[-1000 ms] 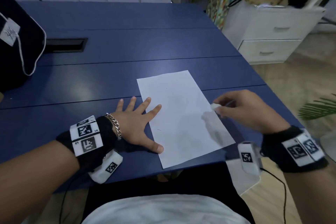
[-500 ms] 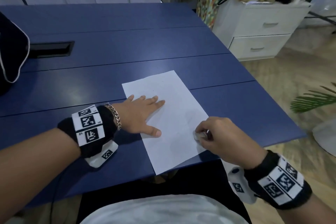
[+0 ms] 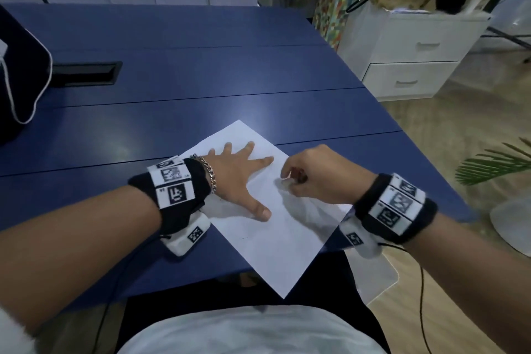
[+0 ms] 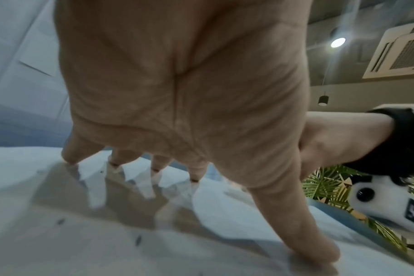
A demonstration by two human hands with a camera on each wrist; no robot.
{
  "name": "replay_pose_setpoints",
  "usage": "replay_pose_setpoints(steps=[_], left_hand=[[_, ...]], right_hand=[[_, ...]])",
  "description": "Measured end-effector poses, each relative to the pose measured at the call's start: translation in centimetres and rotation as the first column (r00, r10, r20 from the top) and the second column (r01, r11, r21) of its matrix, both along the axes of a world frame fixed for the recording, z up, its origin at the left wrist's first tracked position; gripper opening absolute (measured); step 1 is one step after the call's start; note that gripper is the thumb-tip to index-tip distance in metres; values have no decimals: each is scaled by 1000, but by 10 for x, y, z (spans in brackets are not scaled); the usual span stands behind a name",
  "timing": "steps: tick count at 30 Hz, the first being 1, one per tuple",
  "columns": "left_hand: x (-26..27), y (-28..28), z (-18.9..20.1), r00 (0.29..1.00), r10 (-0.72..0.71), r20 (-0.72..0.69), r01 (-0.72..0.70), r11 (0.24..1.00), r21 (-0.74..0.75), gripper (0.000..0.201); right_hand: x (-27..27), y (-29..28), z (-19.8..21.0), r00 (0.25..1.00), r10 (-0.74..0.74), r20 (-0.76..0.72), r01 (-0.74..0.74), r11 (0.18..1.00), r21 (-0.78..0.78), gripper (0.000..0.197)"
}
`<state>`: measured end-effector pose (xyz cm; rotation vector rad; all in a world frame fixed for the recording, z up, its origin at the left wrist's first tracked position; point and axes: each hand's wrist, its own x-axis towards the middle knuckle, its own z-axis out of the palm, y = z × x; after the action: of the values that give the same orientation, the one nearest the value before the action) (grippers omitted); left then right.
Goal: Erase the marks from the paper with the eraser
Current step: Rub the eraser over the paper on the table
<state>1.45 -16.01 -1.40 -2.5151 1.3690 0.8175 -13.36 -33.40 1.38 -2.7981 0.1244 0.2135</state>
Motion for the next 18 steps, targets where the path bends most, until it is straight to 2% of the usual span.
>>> replay_pose_setpoints(steps=[7, 12, 18], left_hand=[[-1, 2, -15, 999, 5, 43, -6, 1000, 28, 145], [-1, 2, -15, 999, 8, 43, -10, 999, 35, 145], [-1, 2, -15, 999, 7, 45, -9, 999, 36, 146]], right_hand=[[29, 1, -8, 1000, -8, 29, 10, 998, -55, 14], [22, 11, -7, 981, 178, -80, -180, 983, -21, 15], [37, -3, -2, 998, 57, -9, -57, 995, -79, 17]])
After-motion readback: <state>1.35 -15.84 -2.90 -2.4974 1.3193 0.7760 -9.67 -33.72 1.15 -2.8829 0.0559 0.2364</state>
